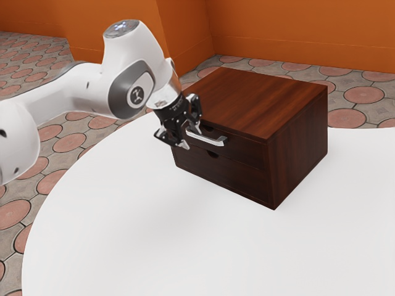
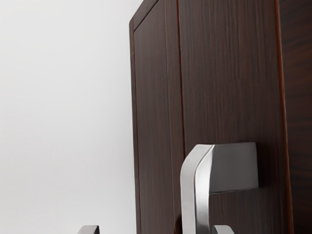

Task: Pull the drawer handle with one arm to open the drawer

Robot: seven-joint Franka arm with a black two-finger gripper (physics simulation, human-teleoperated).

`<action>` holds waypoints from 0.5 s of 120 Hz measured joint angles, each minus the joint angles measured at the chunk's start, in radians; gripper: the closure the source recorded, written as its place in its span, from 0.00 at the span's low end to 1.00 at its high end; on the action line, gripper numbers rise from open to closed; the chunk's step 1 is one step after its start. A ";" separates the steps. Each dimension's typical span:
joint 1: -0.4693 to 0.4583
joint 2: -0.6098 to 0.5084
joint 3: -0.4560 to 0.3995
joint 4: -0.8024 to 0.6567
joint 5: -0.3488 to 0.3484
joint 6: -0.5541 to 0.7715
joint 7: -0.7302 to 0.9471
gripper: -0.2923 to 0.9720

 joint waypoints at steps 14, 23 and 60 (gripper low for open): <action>0.000 0.000 0.000 0.000 0.000 0.001 0.002 0.64; 0.000 0.000 0.000 -0.002 0.000 0.001 0.002 0.67; -0.003 -0.013 0.000 -0.019 -0.006 0.002 0.002 0.79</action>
